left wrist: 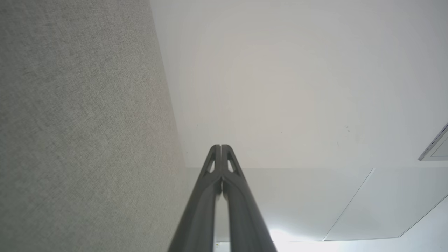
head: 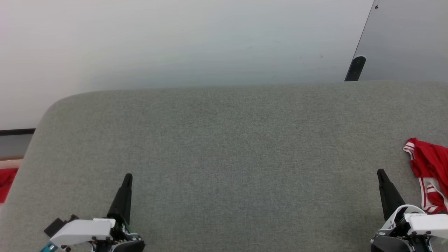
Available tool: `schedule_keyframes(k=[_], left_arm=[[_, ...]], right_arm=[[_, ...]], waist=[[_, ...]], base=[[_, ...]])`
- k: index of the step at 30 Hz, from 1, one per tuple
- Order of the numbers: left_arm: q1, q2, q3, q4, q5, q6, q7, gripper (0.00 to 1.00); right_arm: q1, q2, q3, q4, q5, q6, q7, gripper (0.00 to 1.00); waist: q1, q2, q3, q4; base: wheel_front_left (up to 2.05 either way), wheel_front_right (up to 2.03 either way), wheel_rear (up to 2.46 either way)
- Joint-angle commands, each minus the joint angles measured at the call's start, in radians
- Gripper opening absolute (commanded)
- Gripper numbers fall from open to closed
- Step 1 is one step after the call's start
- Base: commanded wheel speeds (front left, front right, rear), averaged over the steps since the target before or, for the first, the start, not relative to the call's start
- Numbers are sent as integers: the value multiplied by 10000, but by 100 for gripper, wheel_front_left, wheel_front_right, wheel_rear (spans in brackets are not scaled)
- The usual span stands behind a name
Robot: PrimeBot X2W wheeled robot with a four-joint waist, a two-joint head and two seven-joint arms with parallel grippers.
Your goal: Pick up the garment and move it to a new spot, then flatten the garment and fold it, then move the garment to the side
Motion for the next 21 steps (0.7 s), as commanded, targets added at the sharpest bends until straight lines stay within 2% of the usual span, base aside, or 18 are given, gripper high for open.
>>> schedule_keyframes(k=[1, 21], left_arm=[[-99, -1, 24, 14, -31, -51, 30, 0], [-98, -1, 22, 13, -31, -51, 29, 0]], right_arm=[[-31, 36, 1, 3, 35, -14, 9, 0], [-31, 36, 3, 3, 36, -14, 8, 0]], waist=[[0, 0, 0, 0], [0, 0, 0, 0]], base=[[0, 0, 0], [0, 0, 0]])
